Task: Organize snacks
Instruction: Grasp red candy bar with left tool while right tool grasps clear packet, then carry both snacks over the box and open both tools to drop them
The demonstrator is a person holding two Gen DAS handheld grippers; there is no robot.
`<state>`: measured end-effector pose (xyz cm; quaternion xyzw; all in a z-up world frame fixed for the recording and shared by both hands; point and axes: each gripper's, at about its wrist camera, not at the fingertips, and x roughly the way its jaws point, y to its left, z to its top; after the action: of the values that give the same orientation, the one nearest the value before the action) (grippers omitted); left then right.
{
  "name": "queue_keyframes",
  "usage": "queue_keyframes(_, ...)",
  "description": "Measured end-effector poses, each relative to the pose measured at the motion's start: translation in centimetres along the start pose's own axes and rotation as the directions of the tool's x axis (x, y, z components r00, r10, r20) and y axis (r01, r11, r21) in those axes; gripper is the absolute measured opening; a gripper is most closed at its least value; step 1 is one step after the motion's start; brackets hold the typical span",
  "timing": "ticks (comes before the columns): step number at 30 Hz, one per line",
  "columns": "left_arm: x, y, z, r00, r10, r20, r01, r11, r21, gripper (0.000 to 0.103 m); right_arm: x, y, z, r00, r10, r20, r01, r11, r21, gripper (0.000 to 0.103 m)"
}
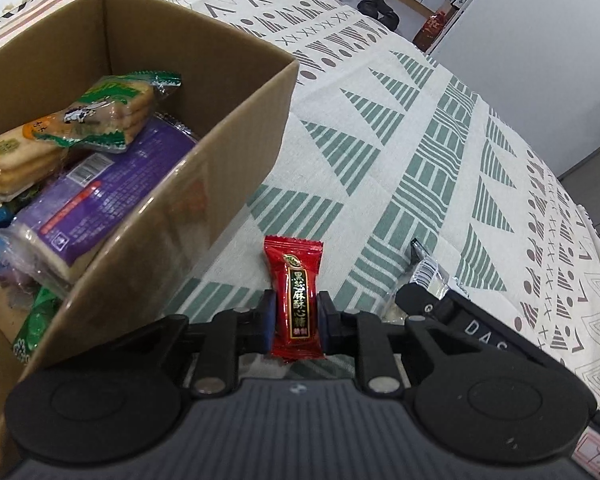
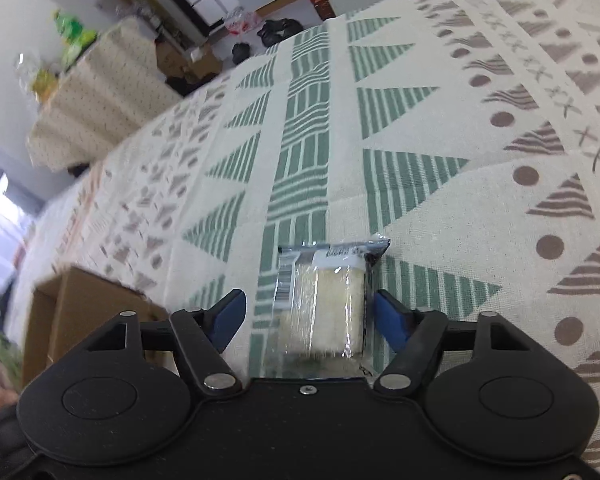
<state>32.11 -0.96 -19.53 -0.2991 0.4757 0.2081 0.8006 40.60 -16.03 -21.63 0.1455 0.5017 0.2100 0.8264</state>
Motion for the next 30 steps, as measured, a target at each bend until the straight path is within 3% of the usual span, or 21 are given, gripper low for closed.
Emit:
queue_keyframes(1,-0.2,0.0,0.0,1.0,-0.004,0.002,0.003,1.0,0.003,0.02,0.0,0.3,-0.1,1.0,-0.029,-0.002,0.029,0.999,-0.024,0.052)
queue_keyframes(6,-2.1,-0.1,-0.1,0.999,-0.041,0.029,0.041,0.999,0.017,0.02,-0.9,0.0,-0.3,0.999,-0.043,-0.023,0.042,0.999,-0.028,0.045)
queue_keyframes(17,-8.0,0.4,0.3,0.986,-0.105,0.13,0.102,0.994,0.031,0.02,-5.2,1.0,-0.1,0.998,0.051,0.043,-0.052,0.999,0.01,0.044)
queue_keyframes(30,-13.7,2.9,0.4,0.968,-0.14,0.21,0.138,0.99,0.025,0.02,-9.6,3.5,-0.2,0.976,0.177,0.129,-0.178,0.984,-0.002,0.043)
